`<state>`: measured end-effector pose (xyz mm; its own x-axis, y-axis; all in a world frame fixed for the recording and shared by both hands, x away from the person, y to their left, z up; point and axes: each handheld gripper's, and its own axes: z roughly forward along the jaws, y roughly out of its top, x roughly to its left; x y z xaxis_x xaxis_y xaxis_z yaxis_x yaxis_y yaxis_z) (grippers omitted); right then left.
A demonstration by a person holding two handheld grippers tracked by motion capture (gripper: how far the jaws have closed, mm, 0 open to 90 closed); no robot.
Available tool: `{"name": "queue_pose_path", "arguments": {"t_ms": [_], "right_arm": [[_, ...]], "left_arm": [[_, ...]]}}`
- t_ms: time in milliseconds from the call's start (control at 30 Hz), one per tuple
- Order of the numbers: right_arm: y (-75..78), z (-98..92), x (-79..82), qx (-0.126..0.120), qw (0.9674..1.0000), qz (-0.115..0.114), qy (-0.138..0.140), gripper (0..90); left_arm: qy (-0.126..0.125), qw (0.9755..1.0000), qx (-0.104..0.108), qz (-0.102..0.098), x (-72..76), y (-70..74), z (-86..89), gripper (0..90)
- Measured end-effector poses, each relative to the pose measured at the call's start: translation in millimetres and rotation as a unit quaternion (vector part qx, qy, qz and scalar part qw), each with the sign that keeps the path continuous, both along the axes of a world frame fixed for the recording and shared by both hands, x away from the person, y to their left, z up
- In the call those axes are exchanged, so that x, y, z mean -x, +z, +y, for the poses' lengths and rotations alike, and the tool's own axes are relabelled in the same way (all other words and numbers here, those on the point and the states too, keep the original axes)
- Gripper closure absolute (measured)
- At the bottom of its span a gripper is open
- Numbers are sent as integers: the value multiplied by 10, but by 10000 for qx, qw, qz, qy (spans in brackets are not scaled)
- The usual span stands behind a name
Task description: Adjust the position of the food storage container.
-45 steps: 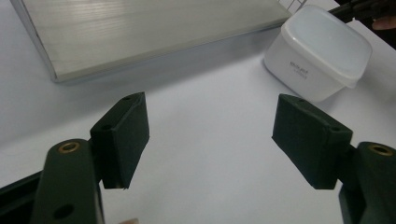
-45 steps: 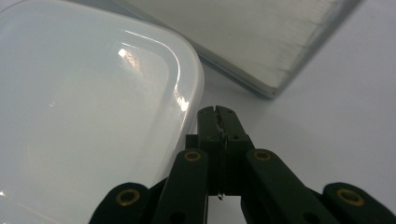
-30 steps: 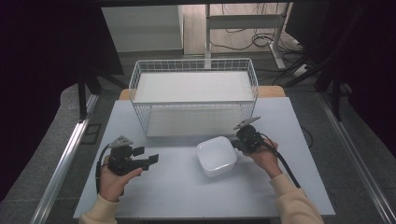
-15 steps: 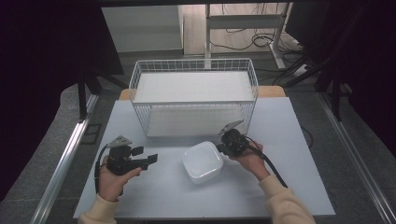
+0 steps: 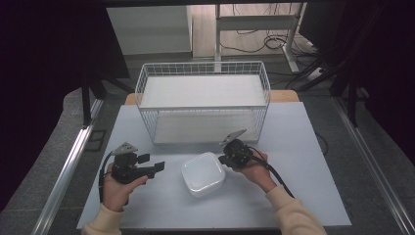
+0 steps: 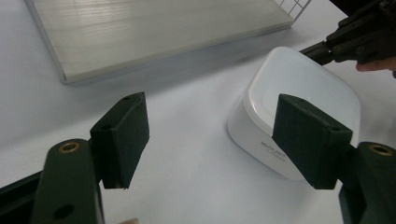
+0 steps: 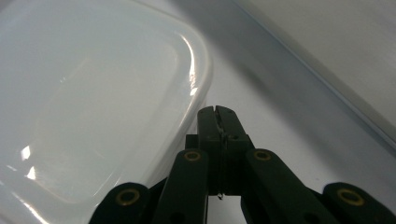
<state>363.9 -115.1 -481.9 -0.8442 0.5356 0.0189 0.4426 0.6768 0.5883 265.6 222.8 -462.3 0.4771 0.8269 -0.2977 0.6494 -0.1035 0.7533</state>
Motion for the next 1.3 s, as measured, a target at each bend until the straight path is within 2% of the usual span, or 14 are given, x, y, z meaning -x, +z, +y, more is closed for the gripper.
{"name": "queue_pose_path", "arguments": {"t_ms": [167, 367, 433, 500, 600, 667, 767, 867, 1000, 1200, 1300], "right_arm": [[189, -241, 30, -373, 9989, -91, -261, 891], [309, -631, 176, -628, 9965, -137, -543, 888], [328, -786, 243, -723, 9952, -139, -648, 812], [343, -951, 315, -856, 9930, -175, -791, 668], [351, -1177, 426, -1078, 9879, -272, -1079, 469], [347, -1300, 495, -1183, 9842, -350, -1268, 396], [327, -1457, 574, -1342, 9792, -386, -1473, 334], [303, -1558, 639, -1404, 9761, -363, -1621, 292], [293, -1621, 676, -1389, 9746, -386, -1715, 266], [321, -1634, 704, -1379, 9748, -396, -1708, 262], [331, -1637, 712, -1355, 9749, -403, -1721, 262]], "left_arm": [[31, 10000, 4, 4, -7, -5, 5, 263], [45, 10000, -14, 11, -19, -15, -8, 263], [46, 10000, -5, 12, -18, -11, -7, 264], [52, 10000, 1, -5, -14, -3, -2, 264], [85, 10000, 20, -28, -14, 6, 6, 265], [97, 9999, 15, -32, -20, 2, 6, 266], [91, 10000, -15, -35, -31, -9, -10, 272], [61, 10000, -38, -33, -42, -11, -43, 286], [-33, 9999, -108, -30, -79, 0, -129, 311], [-250, 9992, -321, -40, -183, 20, -304, 371], [-368, 9981, -500, -32, -258, 14, -379, 462]]}}
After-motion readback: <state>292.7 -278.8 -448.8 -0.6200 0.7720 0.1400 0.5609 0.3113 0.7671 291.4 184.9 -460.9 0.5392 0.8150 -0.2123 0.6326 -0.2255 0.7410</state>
